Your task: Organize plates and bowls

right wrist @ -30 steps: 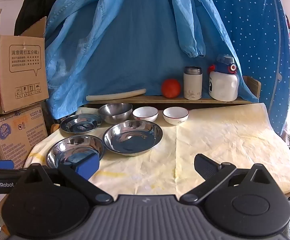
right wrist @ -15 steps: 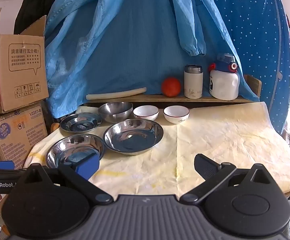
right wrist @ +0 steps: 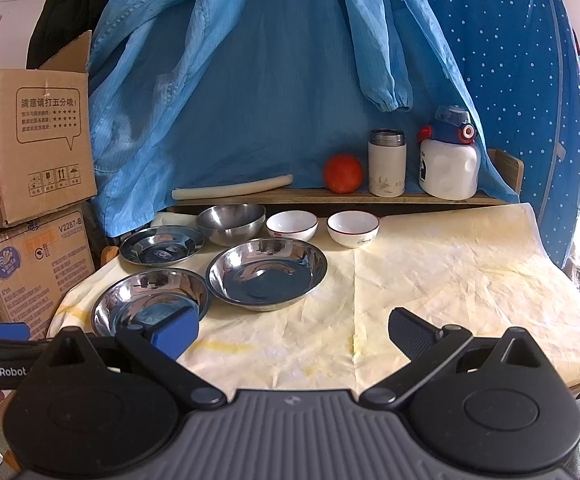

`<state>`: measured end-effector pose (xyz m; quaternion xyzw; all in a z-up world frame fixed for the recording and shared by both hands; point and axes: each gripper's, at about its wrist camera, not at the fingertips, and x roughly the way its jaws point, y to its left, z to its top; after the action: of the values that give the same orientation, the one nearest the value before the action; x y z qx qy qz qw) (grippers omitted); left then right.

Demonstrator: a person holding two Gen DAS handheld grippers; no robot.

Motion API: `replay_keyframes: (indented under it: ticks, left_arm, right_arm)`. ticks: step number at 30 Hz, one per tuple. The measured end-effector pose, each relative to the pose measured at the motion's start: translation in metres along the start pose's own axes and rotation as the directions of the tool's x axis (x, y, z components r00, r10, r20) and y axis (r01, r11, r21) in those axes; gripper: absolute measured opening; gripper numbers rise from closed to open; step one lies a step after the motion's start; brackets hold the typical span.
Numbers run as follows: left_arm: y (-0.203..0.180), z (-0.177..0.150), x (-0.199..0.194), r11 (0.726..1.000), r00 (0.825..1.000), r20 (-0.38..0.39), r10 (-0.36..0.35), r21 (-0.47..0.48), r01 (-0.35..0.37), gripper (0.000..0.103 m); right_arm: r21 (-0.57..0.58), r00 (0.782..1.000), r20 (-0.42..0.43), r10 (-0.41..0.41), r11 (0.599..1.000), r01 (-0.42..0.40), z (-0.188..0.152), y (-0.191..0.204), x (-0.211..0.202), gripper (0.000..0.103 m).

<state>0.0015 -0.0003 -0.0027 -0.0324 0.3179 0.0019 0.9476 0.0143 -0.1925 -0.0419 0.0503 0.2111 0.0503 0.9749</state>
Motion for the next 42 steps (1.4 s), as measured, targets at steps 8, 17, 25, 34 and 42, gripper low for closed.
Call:
replay_keyframes:
  ticks: [8, 17, 25, 34, 42]
  left_arm:
    - [0.0002, -0.0001, 0.0005, 1.0, 1.0, -0.001, -0.001, -0.001, 0.001, 0.102]
    - [0.0008, -0.0002, 0.0006, 1.0, 1.0, -0.002, -0.002, 0.0, 0.002, 0.102]
    - [0.0008, 0.0, 0.0006, 1.0, 1.0, -0.002, -0.003, 0.0, 0.003, 0.102]
    - [0.0011, -0.0001, 0.001, 1.0, 1.0, -0.005, -0.002, -0.002, 0.002, 0.102]
    - [0.0028, 0.0003, 0.0026, 1.0, 1.0, -0.006, -0.002, -0.004, 0.002, 0.102]
  right_arm:
    - [0.0, 1.0, 0.0, 0.0, 1.0, 0.0, 0.0005, 0.0, 0.0011, 0.103]
    - [0.0, 1.0, -0.001, 0.0, 1.0, 0.0, 0.0007, 0.0005, 0.0027, 0.103]
    - [0.0, 1.0, -0.002, 0.0, 1.0, 0.0, 0.0012, 0.001, 0.0036, 0.103]
    - [0.0, 1.0, -0.003, -0.001, 1.0, 0.001, 0.002, 0.0021, 0.0046, 0.103]
    - [-0.001, 1.0, -0.003, -0.002, 1.0, 0.002, 0.0021, 0.0033, 0.0057, 0.103]
